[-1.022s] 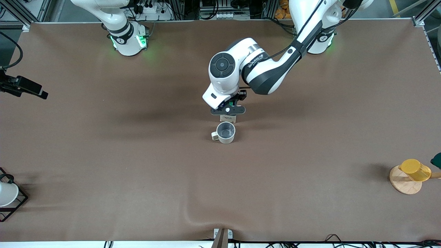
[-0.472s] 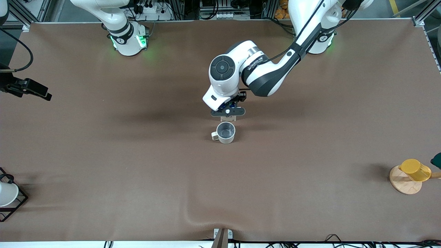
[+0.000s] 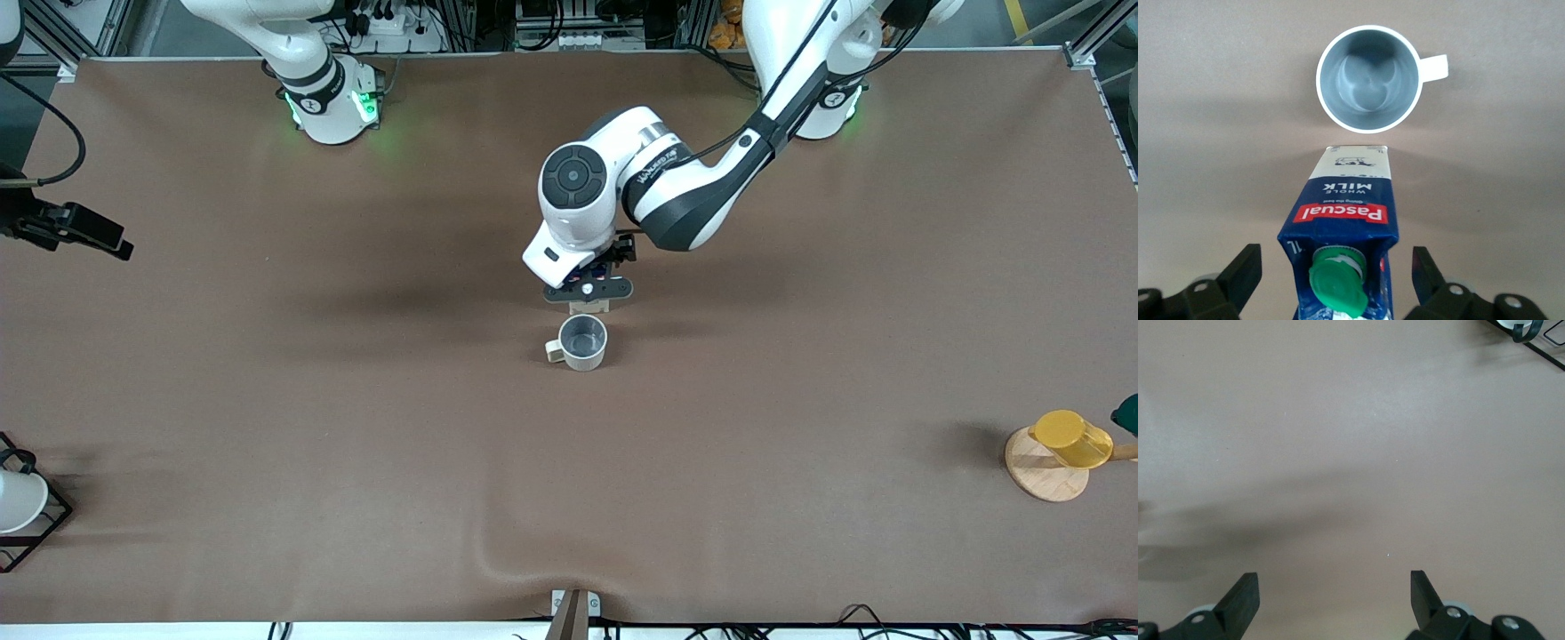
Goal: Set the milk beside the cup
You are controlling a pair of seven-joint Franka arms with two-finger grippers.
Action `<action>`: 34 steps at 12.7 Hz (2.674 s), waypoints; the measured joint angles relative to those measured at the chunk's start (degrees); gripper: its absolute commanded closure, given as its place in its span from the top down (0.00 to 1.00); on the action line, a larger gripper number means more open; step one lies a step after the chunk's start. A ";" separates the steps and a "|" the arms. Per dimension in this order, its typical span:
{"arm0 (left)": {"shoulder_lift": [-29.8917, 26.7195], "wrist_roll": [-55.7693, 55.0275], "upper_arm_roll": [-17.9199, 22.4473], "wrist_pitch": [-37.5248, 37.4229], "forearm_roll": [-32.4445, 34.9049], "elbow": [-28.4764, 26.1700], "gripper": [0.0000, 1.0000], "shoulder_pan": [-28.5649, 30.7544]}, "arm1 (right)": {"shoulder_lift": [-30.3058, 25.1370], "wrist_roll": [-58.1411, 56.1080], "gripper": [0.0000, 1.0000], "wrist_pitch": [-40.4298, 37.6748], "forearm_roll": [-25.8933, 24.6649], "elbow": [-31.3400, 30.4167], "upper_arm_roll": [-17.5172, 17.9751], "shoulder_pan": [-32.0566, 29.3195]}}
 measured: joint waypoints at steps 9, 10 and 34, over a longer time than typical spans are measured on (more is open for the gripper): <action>-15.50 -3.82 0.23 -9.04 0.03 2.36 1.00 5.75 | 0.00 0.02 1.00 -0.36 0.00 -0.18 -0.03 0.00; -18.10 -3.68 0.30 -10.83 0.04 2.36 1.00 8.67 | 0.00 0.02 1.00 -0.36 0.00 -0.19 -0.04 0.00; -29.82 33.63 7.12 -16.15 -4.40 0.37 1.00 39.51 | 0.00 0.04 1.00 -0.25 0.05 -0.32 0.03 0.00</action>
